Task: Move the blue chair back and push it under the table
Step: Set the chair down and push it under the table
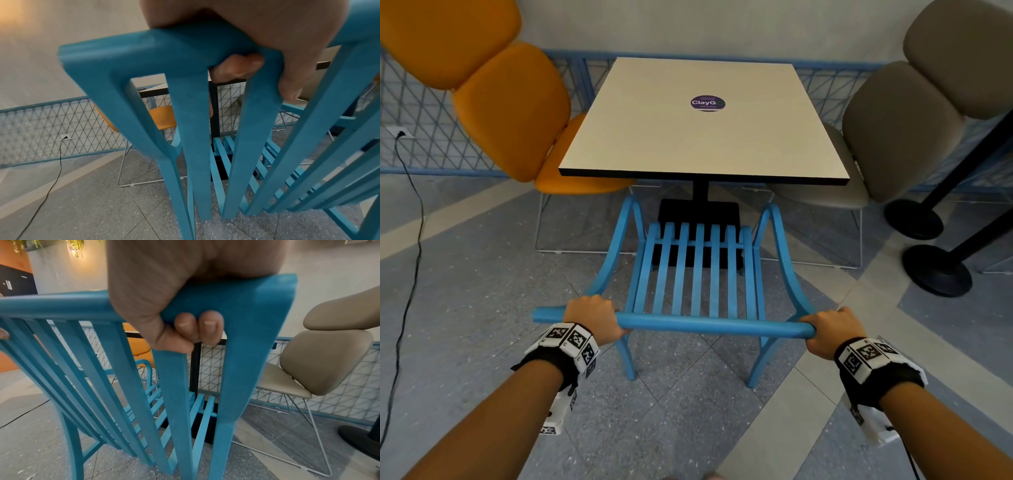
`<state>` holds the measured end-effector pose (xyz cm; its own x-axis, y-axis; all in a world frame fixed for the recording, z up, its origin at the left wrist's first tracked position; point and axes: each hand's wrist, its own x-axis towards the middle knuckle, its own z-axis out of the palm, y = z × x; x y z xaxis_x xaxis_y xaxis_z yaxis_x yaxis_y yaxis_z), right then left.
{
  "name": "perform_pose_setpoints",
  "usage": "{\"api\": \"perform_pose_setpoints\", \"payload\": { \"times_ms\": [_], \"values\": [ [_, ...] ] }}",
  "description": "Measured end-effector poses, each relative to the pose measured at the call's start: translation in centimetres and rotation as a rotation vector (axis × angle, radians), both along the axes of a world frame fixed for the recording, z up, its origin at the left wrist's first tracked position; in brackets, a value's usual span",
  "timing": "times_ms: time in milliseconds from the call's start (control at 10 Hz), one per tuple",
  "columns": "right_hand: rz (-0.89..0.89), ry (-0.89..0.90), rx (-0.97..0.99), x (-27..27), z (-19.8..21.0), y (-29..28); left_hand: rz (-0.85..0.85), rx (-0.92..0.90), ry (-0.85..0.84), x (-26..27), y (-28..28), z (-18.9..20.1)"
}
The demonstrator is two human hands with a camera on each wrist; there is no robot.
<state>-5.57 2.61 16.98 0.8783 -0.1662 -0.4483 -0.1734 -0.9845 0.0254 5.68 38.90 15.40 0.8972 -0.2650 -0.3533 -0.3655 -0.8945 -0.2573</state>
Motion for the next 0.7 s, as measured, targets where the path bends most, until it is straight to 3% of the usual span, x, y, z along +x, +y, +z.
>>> {"api": "perform_pose_setpoints", "payload": {
  "times_ms": [300, 400, 500, 600, 700],
  "values": [
    [0.004, 0.011, -0.019, 0.8, 0.2, -1.2, 0.079, -0.108, 0.015, -0.3, -1.3, 0.4],
    [-0.013, -0.012, 0.006, 0.4, 0.3, -1.0, 0.088, -0.320, -0.055, -2.0, -1.0, 0.6],
    [-0.056, -0.175, 0.052, -1.2, 0.2, -0.6, -0.030, -0.406, -0.158, -4.9, 0.1, 0.5],
    [-0.060, -0.456, 0.052, -4.7, 0.6, 1.1, -0.132, -0.419, -0.232, -7.5, 1.7, 1.1],
    [-0.036, -0.531, 0.042, -9.3, 0.3, 2.9, -0.185, -0.467, -0.305, -10.1, 3.8, 1.9]
  ]
}}
